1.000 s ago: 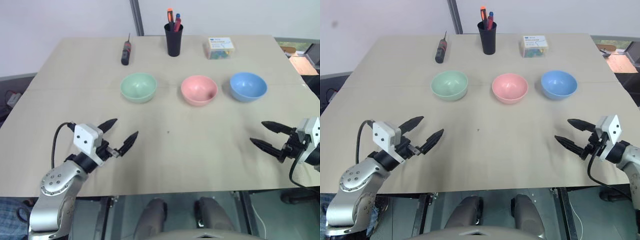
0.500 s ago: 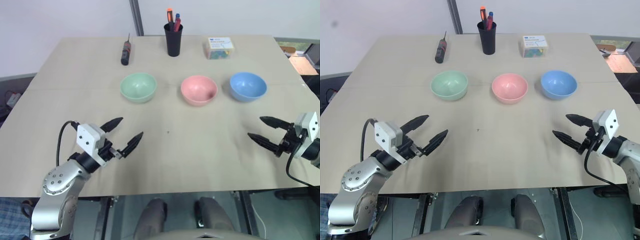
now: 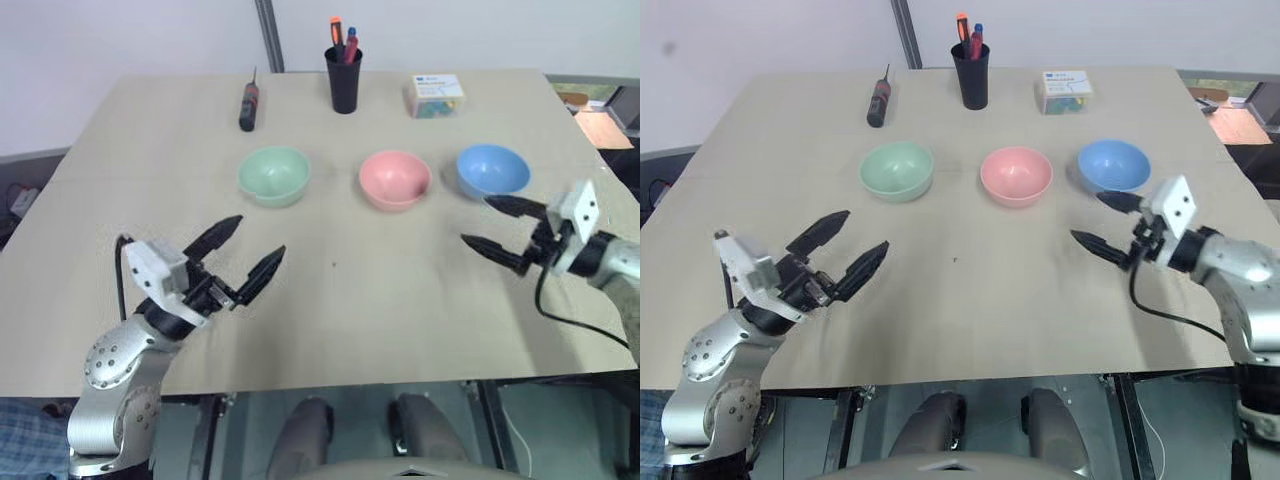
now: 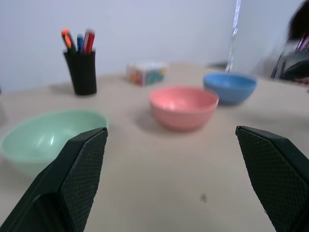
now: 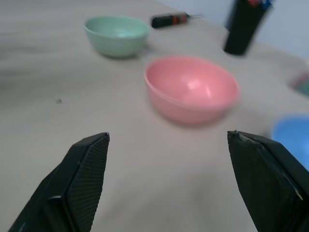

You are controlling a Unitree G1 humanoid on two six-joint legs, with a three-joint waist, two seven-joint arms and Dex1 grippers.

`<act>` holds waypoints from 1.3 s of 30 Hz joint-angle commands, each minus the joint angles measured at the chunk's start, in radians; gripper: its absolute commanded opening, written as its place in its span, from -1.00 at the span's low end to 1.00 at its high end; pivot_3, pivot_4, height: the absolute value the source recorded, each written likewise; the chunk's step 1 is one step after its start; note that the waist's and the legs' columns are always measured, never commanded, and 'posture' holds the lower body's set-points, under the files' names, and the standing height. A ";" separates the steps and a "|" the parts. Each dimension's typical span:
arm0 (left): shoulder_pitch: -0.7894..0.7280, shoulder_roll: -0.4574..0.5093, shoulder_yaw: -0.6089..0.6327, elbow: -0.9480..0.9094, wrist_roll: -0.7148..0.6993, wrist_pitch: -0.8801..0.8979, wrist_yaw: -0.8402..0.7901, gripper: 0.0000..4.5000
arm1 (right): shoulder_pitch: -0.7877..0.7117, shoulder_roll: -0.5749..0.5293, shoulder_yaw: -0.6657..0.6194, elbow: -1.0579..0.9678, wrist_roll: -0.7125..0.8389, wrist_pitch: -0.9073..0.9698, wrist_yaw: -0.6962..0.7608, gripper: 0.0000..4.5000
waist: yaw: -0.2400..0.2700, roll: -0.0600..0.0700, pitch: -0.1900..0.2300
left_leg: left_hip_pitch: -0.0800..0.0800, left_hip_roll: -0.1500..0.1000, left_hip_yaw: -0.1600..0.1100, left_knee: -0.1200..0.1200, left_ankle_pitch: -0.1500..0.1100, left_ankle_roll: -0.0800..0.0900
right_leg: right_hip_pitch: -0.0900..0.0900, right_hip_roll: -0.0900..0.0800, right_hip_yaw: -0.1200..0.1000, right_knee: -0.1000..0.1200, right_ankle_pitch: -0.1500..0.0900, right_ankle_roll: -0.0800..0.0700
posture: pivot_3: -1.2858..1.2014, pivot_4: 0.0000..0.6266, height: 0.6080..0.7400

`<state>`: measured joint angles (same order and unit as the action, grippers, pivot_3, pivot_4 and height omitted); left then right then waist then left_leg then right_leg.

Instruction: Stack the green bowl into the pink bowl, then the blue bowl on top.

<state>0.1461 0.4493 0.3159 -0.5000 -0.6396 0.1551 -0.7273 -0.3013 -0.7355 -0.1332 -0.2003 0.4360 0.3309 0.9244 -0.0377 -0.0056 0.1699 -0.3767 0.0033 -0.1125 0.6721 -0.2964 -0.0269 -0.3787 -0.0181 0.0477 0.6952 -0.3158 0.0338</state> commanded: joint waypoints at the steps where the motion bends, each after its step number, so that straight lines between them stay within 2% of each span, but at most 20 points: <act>1: -0.008 0.003 0.006 -0.033 -0.034 -0.036 -0.031 1.00 | -0.161 0.016 0.126 0.044 -0.122 0.013 -0.044 0.82 | 0.000 0.000 0.000 | -0.001 0.000 0.000 0.000 0.001 -0.001 | 0.000 0.000 0.000 0.000 0.000 0.000 | 0.03 -0.52 0.98; 6: -0.020 0.000 -0.001 -0.037 -0.051 -0.046 -0.040 1.00 | -0.348 0.072 0.303 0.181 -0.282 -0.002 -0.051 0.82 | 0.002 0.000 0.000 | -0.002 -0.001 -0.001 0.000 0.002 -0.003 | -0.001 -0.001 0.000 -0.001 0.000 0.000 | 0.03 -0.52 0.98; 11: -0.001 -0.020 -0.026 -0.056 -0.036 -0.067 -0.035 1.00 | -0.469 0.157 0.461 0.369 -0.464 -0.163 -0.056 0.82 | -0.002 0.000 0.000 | -0.002 -0.001 -0.001 0.000 0.002 -0.004 | -0.002 -0.001 -0.001 -0.001 0.000 0.000 | 0.03 -0.52 0.98; 14: 0.009 -0.029 -0.034 -0.060 -0.025 -0.079 -0.030 1.00 | -0.537 0.213 0.502 0.499 -0.540 -0.214 -0.087 0.82 | -0.004 -0.001 0.000 | -0.003 -0.001 -0.001 0.000 0.002 -0.004 | -0.003 -0.001 0.000 -0.001 0.000 0.000 | 0.03 -0.52 0.98; 17: 0.018 -0.031 -0.041 -0.062 -0.014 -0.097 -0.028 1.00 | -0.602 0.268 0.519 0.617 -0.567 -0.164 -0.079 0.82 | -0.003 0.000 0.000 | -0.003 -0.001 -0.001 0.000 0.002 -0.004 | -0.004 -0.001 0.001 -0.001 0.000 0.000 | 0.03 -0.52 0.98; 22: 0.031 -0.030 -0.052 -0.048 0.012 -0.126 -0.032 1.00 | -0.704 0.342 0.565 0.812 -0.648 -0.206 -0.079 0.82 | -0.005 0.000 0.000 | -0.002 -0.001 -0.002 0.000 0.002 -0.004 | -0.004 -0.001 0.001 0.000 0.000 0.000 | 0.03 -0.52 0.98; 23: 0.032 -0.031 -0.056 -0.048 0.016 -0.131 -0.033 1.00 | -0.717 0.353 0.572 0.844 -0.662 -0.231 -0.081 0.57 | -0.005 0.000 0.000 | -0.002 -0.001 -0.002 0.000 0.002 -0.004 | -0.004 -0.001 0.001 0.000 0.000 0.000 | 0.03 -0.52 0.98; 26: 0.035 -0.031 -0.057 -0.054 0.016 -0.135 -0.029 1.00 | -0.737 0.380 0.566 0.885 -0.674 -0.269 -0.077 0.11 | -0.005 0.000 0.000 | -0.003 -0.001 -0.002 -0.001 0.002 -0.004 | -0.006 -0.001 0.002 0.000 0.000 0.000 | 0.03 -0.52 0.98; 28: 0.039 -0.030 -0.052 -0.053 0.019 -0.139 -0.025 1.00 | -0.741 0.393 0.559 0.888 -0.674 -0.273 -0.066 -0.24 | -0.005 0.000 0.000 | -0.003 -0.001 -0.002 -0.001 0.002 -0.004 | -0.006 -0.001 0.003 0.000 0.000 0.000 | 0.03 -0.52 0.98; 29: 0.043 -0.029 -0.052 -0.053 0.021 -0.142 -0.027 1.00 | -0.740 0.398 0.559 0.884 -0.675 -0.276 -0.062 -0.49 | -0.005 0.000 0.000 | -0.003 -0.001 -0.002 -0.001 0.002 -0.004 | -0.006 -0.002 0.003 0.000 0.000 0.000 | 0.03 -0.52 0.98; 31: 0.050 -0.024 -0.054 -0.048 0.027 -0.146 -0.035 1.00 | -0.735 0.402 0.560 0.866 -0.678 -0.279 -0.051 -0.76 | -0.005 0.000 0.000 | -0.003 -0.001 -0.002 -0.001 0.002 -0.004 | -0.006 -0.001 0.003 0.000 0.000 0.000 | 0.03 -0.52 0.98; 32: 0.051 -0.021 -0.056 -0.046 0.032 -0.149 -0.040 1.00 | -0.732 0.402 0.560 0.861 -0.680 -0.283 -0.048 -0.97 | -0.005 0.000 0.000 | -0.003 -0.001 -0.002 -0.001 0.002 -0.004 | -0.006 -0.001 0.003 0.000 0.000 0.000 | 0.03 -0.52 0.98; 35: 0.048 -0.021 -0.057 -0.046 0.028 -0.147 -0.038 1.00 | -0.722 0.398 0.558 0.843 -0.687 -0.287 -0.036 -0.99 | -0.005 0.000 0.000 | -0.003 -0.001 -0.002 -0.001 0.002 -0.004 | -0.006 -0.001 0.003 0.001 0.000 0.000 | 0.03 -0.52 0.98; 39: 0.044 -0.015 -0.055 -0.043 0.024 -0.145 -0.041 1.00 | -0.649 0.359 0.553 0.656 -0.649 -0.277 0.056 -0.99 | -0.004 0.000 0.000 | -0.004 -0.001 -0.002 -0.001 0.002 -0.004 | -0.007 -0.002 0.003 0.000 0.000 0.000 | 0.03 -0.52 0.98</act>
<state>0.1934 0.4233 0.2556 -0.5125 -0.6109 0.0285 -0.7618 -0.9913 -0.3500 0.4331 0.6255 -0.2499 0.0566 0.9141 -0.0420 -0.0058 0.1699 -0.3810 0.0027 -0.1149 0.6707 -0.2941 -0.0310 -0.3864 -0.0197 0.0507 0.6957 -0.3157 0.0337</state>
